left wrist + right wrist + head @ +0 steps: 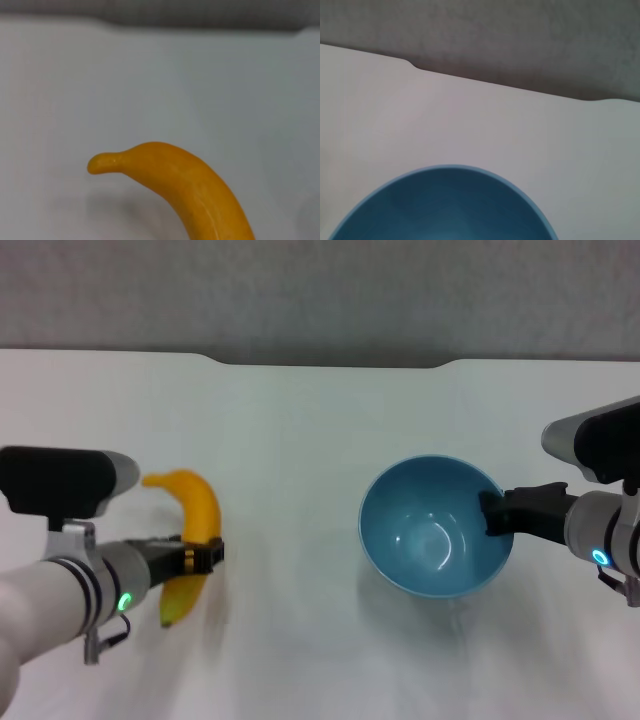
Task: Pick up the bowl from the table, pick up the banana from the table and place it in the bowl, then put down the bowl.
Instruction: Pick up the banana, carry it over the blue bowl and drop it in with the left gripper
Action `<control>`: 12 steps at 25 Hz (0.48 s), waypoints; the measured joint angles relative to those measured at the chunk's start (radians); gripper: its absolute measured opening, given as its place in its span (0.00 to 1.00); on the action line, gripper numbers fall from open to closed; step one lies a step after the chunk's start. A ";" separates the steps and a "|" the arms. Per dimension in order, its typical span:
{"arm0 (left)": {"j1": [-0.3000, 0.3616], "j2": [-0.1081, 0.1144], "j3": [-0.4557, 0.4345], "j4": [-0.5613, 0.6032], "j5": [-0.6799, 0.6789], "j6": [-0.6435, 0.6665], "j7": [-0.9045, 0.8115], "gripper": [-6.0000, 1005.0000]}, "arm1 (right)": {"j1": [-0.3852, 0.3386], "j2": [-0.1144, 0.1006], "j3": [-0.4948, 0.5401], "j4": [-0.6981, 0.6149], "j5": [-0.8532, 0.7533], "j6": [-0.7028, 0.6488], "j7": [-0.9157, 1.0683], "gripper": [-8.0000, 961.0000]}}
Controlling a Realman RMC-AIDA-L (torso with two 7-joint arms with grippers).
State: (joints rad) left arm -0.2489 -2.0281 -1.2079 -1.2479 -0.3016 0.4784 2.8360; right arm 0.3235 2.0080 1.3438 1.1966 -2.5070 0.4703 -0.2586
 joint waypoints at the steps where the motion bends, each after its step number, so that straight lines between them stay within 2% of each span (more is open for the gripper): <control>1: 0.029 0.000 0.000 -0.058 0.033 0.009 0.004 0.50 | -0.001 0.000 0.001 -0.002 0.001 -0.001 0.002 0.04; 3: 0.066 0.000 0.013 -0.179 0.117 0.029 0.005 0.50 | -0.001 0.000 0.000 -0.007 0.009 -0.002 0.006 0.04; 7: 0.082 0.000 0.064 -0.285 0.237 0.068 0.005 0.50 | 0.012 -0.001 -0.002 -0.031 0.049 -0.001 0.005 0.04; 12: 0.082 -0.003 0.146 -0.334 0.388 0.124 0.005 0.50 | 0.048 -0.002 -0.006 -0.052 0.106 0.001 0.002 0.04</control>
State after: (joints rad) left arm -0.1673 -2.0310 -1.0618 -1.5815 0.0864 0.6024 2.8410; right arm 0.3714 2.0055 1.3382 1.1447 -2.4009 0.4715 -0.2568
